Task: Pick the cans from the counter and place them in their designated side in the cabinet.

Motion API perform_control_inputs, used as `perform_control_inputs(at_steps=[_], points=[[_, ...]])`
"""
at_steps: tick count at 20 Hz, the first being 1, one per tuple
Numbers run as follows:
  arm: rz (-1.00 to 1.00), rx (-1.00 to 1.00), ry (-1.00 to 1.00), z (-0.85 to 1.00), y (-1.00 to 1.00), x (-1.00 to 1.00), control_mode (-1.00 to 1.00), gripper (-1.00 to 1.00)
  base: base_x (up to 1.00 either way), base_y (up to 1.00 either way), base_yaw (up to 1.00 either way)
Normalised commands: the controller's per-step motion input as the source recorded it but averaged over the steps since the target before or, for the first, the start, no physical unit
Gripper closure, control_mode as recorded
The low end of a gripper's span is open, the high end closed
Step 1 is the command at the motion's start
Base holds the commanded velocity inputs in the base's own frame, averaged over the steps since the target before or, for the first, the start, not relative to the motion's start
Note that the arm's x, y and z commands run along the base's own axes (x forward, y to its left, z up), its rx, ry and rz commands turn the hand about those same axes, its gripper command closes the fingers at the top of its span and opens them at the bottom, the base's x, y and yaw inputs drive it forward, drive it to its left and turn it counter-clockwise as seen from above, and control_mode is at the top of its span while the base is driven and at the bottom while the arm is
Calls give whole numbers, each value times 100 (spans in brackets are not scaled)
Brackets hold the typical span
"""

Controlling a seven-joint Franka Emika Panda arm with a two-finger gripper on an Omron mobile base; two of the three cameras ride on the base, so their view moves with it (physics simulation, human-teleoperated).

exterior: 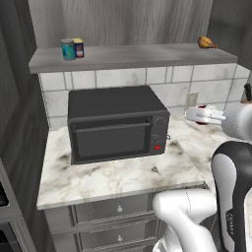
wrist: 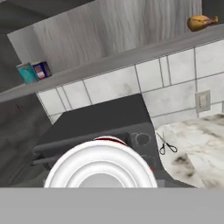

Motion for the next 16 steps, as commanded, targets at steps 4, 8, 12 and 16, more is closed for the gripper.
perform_control_inputs(at_steps=[4,8,12,16], points=[[0,-1,-12,17,12,-17,-100,100,0,0,0],[0,0,-8,15,9,-19,-100,100,0,0,0],[0,0,0,13,7,-16,-100,100,0,0,0],[0,0,0,13,9,-15,-100,100,0,0,0]])
